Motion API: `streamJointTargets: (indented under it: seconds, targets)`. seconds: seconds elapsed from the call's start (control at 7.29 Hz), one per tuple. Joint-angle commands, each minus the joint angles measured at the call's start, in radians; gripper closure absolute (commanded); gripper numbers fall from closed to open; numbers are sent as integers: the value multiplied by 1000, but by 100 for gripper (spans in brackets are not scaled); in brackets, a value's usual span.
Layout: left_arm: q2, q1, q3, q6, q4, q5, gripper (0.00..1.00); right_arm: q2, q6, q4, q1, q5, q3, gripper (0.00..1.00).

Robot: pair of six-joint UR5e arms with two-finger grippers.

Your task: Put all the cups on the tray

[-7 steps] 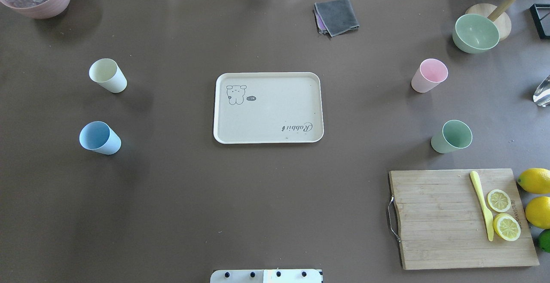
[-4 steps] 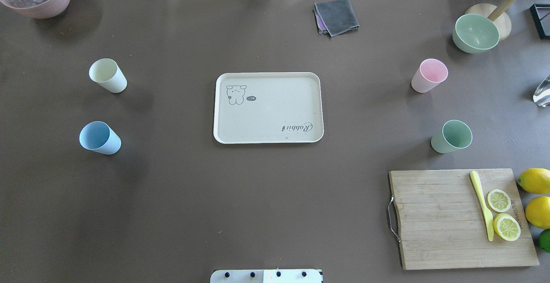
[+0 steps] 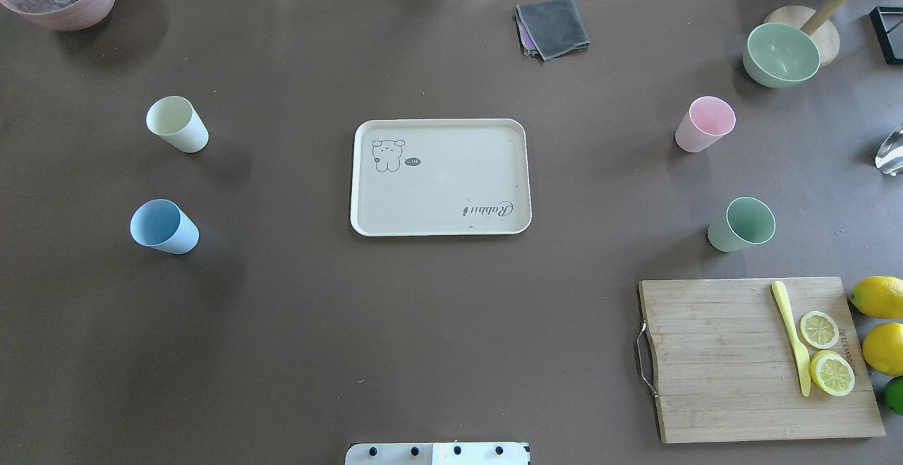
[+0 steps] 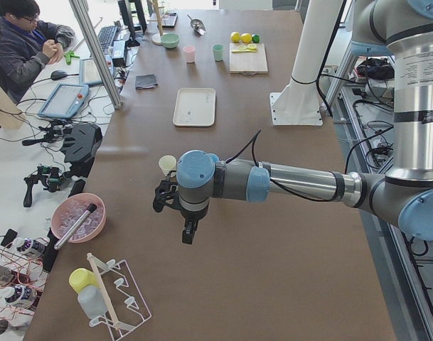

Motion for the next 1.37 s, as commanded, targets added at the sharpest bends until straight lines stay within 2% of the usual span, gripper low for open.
streamJointTargets:
  seconds: [0.0, 0.14, 0.41, 0.55, 0.69, 0.82, 1.1, 1.24]
  targets:
    - [-59, -3, -5, -4, -31, -5, 2, -2, 2, 70, 28, 12, 33, 0]
    - [-73, -3, 4, -10, -146, 3, 2, 0, 4, 98, 40, 18, 42, 0]
    - [-57, -18, -2, -28, -190, -35, 2, 27, 29, 178, 35, 9, 49, 0]
    - [-46, -39, 18, -30, -191, -142, 2, 38, 30, 181, 37, 13, 58, 0]
    - [-47, -52, 27, -27, -220, -205, 2, 41, 17, 181, 37, 15, 61, 0]
    - [-37, -52, 32, -37, -270, -209, 2, 53, 29, 180, 37, 21, 61, 0]
    - [-114, -49, 27, -25, -312, -203, 2, 92, 71, 178, 19, 67, 94, 0]
    - [-145, -34, 27, -27, -314, -195, 2, 142, 150, 172, -18, 60, 98, 0]
